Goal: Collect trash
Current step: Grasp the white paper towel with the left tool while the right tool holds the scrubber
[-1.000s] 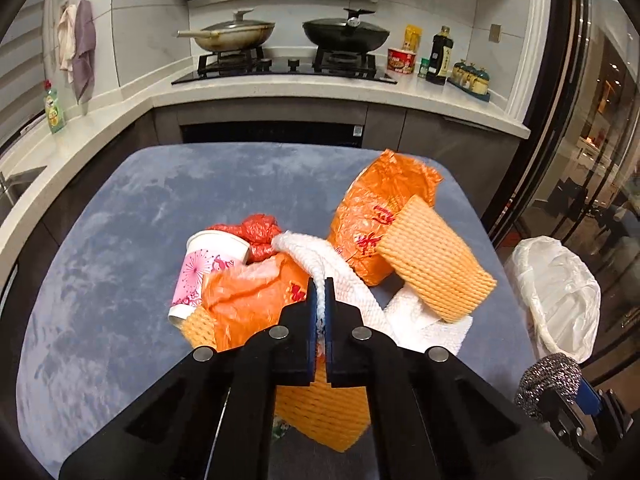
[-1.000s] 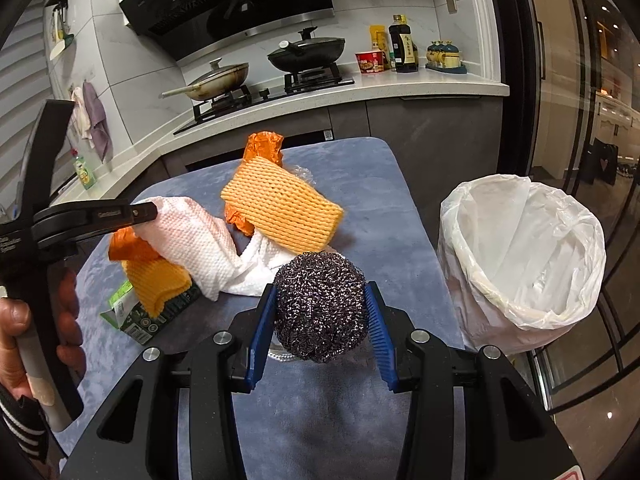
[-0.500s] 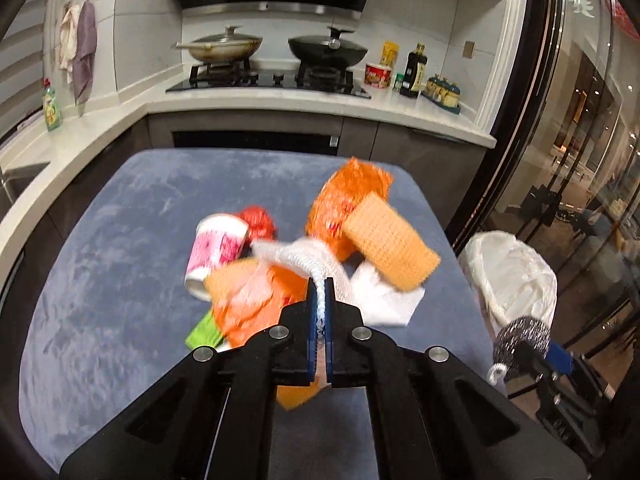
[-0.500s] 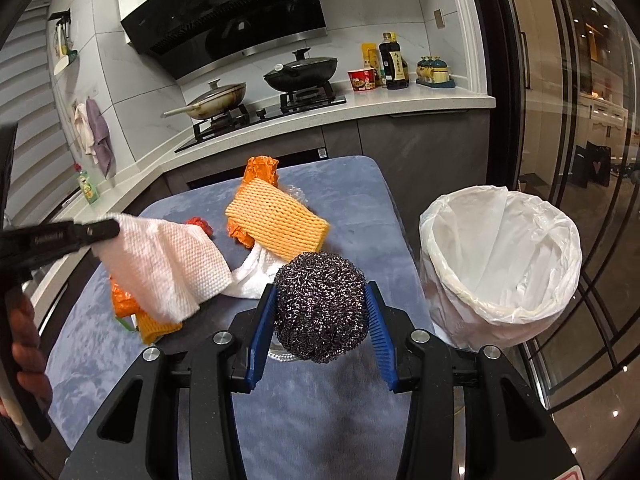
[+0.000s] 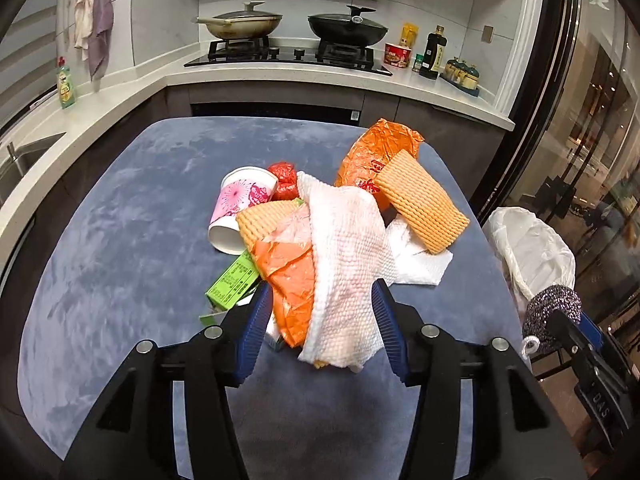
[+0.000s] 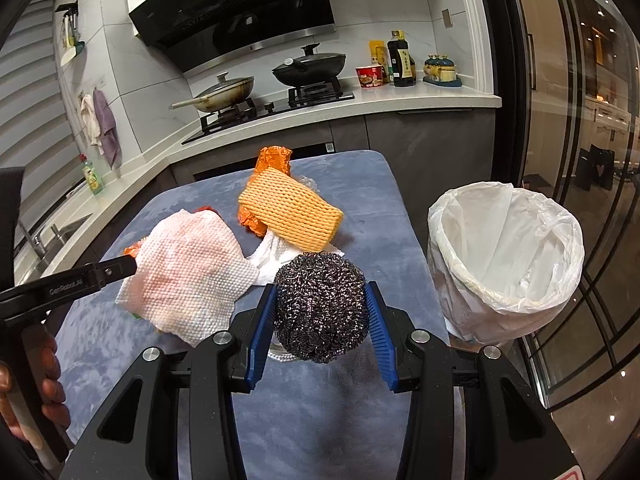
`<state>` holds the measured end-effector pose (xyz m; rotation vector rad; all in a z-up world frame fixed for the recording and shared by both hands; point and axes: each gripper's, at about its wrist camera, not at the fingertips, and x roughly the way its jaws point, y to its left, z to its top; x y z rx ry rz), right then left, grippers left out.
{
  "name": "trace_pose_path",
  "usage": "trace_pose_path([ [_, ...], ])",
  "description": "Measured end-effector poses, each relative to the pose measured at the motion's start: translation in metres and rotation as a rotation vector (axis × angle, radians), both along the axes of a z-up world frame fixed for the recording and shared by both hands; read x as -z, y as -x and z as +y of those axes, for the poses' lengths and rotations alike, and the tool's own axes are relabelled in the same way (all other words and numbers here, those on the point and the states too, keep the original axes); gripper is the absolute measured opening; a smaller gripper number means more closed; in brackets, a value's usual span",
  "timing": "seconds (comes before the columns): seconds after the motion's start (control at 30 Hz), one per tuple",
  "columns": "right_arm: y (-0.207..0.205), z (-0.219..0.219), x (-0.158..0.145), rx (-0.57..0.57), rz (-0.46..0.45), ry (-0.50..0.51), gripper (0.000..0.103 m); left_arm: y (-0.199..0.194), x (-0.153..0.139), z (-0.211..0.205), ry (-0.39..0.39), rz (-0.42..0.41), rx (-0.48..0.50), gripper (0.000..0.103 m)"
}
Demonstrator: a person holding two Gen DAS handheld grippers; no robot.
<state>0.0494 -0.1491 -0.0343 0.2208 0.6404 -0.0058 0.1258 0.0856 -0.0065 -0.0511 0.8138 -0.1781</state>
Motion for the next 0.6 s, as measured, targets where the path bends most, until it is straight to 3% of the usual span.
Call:
trace_pose_path([
  [0.13,-0.002,0.001,0.000,-0.004,0.003,0.005,0.042,-0.010,0.004,-0.014,-0.027,-0.010,0.016,0.047],
  [0.2,-0.004,0.000,0.000,-0.002,0.006,0.006,0.043,-0.013,0.007,-0.017,-0.029,-0.003,0.023,0.032],
  [0.37,-0.007,-0.004,0.001,0.003,0.009,0.003,0.043,-0.016,0.016,-0.022,-0.030,0.020,0.047,0.006],
  [0.6,-0.009,-0.005,0.002,0.002,0.009,0.000,0.043,-0.004,0.004,-0.019,-0.004,-0.004,0.064,0.004],
])
